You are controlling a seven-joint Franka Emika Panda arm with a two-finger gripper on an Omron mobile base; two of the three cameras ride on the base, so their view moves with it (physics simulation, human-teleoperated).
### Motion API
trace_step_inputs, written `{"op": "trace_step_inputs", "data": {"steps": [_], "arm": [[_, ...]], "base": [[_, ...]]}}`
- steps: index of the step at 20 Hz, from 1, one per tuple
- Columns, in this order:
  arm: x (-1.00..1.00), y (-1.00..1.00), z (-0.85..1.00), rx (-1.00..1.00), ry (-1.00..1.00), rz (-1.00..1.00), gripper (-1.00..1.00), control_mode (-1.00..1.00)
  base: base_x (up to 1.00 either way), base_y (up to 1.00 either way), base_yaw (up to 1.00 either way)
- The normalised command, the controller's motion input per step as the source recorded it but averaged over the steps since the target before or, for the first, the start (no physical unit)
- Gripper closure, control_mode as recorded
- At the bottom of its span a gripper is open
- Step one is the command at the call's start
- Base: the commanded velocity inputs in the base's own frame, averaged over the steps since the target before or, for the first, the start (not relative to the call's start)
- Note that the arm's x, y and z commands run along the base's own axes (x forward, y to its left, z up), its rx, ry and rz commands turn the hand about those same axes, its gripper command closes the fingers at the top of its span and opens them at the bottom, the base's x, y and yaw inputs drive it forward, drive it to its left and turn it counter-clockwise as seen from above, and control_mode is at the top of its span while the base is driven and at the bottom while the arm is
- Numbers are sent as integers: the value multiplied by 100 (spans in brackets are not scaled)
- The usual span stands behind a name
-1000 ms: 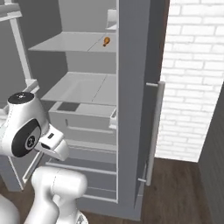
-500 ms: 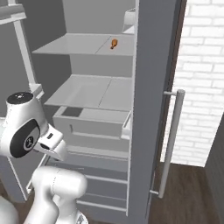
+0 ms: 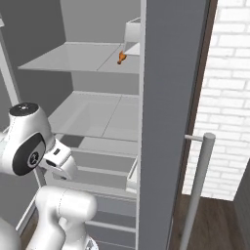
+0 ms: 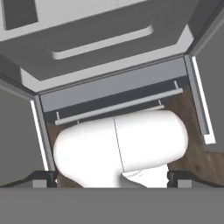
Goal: Place one avocado and one chicken drumstick in each tupperware on the nearby counter, to pack two identical lunches.
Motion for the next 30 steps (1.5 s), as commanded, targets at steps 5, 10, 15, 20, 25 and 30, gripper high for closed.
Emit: {"op": "trace_step_inputs", "data": {"steps": [5, 10, 15, 20, 25, 30], "arm": [[4, -13, 65, 0, -22, 0, -100, -100], [0, -8, 100, -3, -51, 0, -100, -100], [2, -4, 100, -7, -50, 0, -100, -100], [35, -11, 100, -5, -35, 0, -100, -100], [37, -40, 100, -6, -6, 0, -100, -100], [15, -49, 50, -13, 0, 4, -100, -100]], "base": [[11, 0, 0], [0, 0, 0], [0, 0, 0], [0, 0, 0], [0, 0, 0], [0, 0, 0]]}}
